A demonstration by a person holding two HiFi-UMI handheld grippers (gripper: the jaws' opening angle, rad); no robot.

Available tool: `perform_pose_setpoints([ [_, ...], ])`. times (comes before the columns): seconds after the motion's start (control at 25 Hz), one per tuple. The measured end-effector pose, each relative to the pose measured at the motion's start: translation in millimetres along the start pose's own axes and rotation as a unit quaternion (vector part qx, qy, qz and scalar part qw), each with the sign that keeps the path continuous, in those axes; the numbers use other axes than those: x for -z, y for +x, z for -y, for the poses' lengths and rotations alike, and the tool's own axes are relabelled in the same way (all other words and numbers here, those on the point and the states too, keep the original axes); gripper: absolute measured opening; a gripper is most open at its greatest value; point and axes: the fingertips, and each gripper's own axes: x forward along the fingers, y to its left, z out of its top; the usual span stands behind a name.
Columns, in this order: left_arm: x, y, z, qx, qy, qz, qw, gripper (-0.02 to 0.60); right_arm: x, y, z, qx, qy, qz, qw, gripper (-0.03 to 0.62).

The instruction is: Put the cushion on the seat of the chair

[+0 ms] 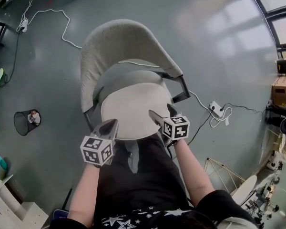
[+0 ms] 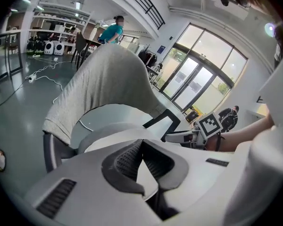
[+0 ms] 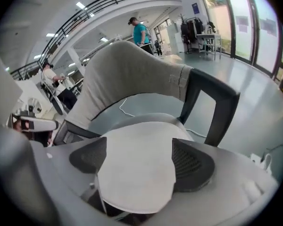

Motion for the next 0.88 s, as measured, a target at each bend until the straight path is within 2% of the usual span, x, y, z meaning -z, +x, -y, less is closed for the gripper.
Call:
perform_pose_setpoints([
  [0.12,-1,-24,3,0.023,0.014,-0.007,0.9996,0.009,-4,-14,-31,-0.006,0.059,0.027,0.998,0.422],
  [0.24,-1,-55,6,0.047,0.023,-0.011,0.9986,0.009,-9,-34,-71,-0.011,0.067,0.051,0.996,0.396],
  [0.32,-1,-70,10,0.062,0.037,-0.008,0.9973,0.009,-10,-50,-93,-0.018,0.065,0.062,0.996,0.337],
  [0.44,-1,-78,11,0.085,0.067,-0.012,0.994,0.009,-7,-74,-113,-0.017,0.073,0.087,0.993,0.184],
  [0.6,-7,-81,6,0.098,0.091,-0.016,0.9909,0.009,4,-104,-123,0.013,0.087,0.123,0.989,0.068],
  [0.72,-19,-88,15,0.103,0.087,-0.004,0.9908,0.009,13,-124,-126,0.035,0.082,0.124,0.988,0.031],
  [0.88,-24,-98,35,0.104,0.085,0.013,0.9908,0.009,3,-146,-126,0.063,0.045,0.132,0.988,0.003],
])
